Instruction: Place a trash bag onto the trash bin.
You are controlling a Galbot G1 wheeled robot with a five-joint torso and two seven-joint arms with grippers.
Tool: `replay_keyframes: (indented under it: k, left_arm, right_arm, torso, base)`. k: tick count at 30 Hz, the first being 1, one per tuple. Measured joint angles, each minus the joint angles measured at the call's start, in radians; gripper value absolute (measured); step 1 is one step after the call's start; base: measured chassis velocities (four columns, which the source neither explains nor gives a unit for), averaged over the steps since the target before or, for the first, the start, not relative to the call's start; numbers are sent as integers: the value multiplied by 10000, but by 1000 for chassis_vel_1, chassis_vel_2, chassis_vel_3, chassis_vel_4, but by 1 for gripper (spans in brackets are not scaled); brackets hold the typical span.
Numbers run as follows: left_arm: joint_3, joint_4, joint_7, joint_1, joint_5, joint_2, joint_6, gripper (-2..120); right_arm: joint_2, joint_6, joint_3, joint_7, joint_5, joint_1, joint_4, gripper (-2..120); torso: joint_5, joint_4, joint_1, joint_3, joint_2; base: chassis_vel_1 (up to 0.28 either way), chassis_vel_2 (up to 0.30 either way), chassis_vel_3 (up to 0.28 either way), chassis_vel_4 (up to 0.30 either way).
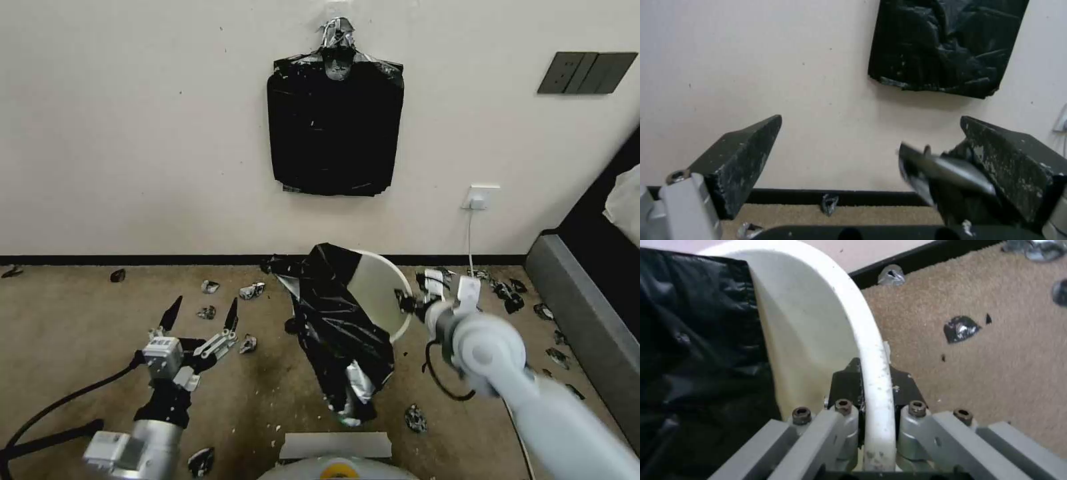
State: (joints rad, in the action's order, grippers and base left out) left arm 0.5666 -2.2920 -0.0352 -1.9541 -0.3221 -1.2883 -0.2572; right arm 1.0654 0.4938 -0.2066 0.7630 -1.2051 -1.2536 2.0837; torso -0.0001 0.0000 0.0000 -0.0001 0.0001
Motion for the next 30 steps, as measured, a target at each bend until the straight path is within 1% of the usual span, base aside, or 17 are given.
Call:
replay_keyframes:
  k: [3,4,7,8,10,13,19,26,27,28,30]
  left_arm:
    - [41,-12,3,-35,-17,89,-3,100]
    - [41,-12,3,-35,-17,89,-3,100]
    - [72,30,4,-31,-32,142,-7,100]
    - [72,30,4,-31,-32,142,-7,100]
    - [80,51,5,-23,-44,148,-7,100]
    - [87,51,7,-23,-50,147,-9,100]
    - [100,69,10,-76,-56,118,-36,100]
    - [156,80,15,-166,-90,85,-91,100]
    - [159,85,15,-163,-98,90,-93,100]
    - [159,85,15,-163,-98,90,-93,100]
    - [154,93,14,-116,-114,98,-93,100]
  right_arm:
    - [641,-442,-147,-118,671,-496,-72,6]
    - [641,-442,-147,-118,671,-496,-72,6]
    - [999,-600,-81,-300,1335,-751,-322,6]
    - [999,-600,-81,-300,1335,-751,-322,6]
    - [1175,-680,12,-405,1748,-857,-515,6]
    - [1278,-726,98,-443,1977,-897,-668,6]
    - [1363,-987,417,-759,2877,-847,-1051,6]
    - [1373,-1013,600,-717,3085,-806,-1108,6]
    - [1343,-1006,650,-672,3088,-810,-1061,11]
    - [1343,-1006,650,-672,3088,-810,-1061,11]
    - [1292,-966,722,-602,3049,-834,-920,21]
  torso:
    - [0,0,0,0,0]
    - [0,0,0,0,0]
    - [0,0,0,0,0]
    - [0,0,0,0,0]
    - [-1,0,0,0,0]
    - [0,0,0,0,0]
    - [-4,-1,0,0,1]
    - [-4,-1,-1,-1,1]
    - [-2,-1,0,0,1]
    - [-2,-1,0,0,1]
    - [4,0,0,0,0]
  base:
    - [0,0,0,0]
    - [0,0,0,0]
    - [0,0,0,0]
    - [0,0,0,0]
    - [0,0,0,0]
    - [0,0,0,0]
    - [0,0,0,0]
    - [0,0,0,0]
    - [0,0,0,0]
    - [0,0,0,0]
    - [0,0,0,0]
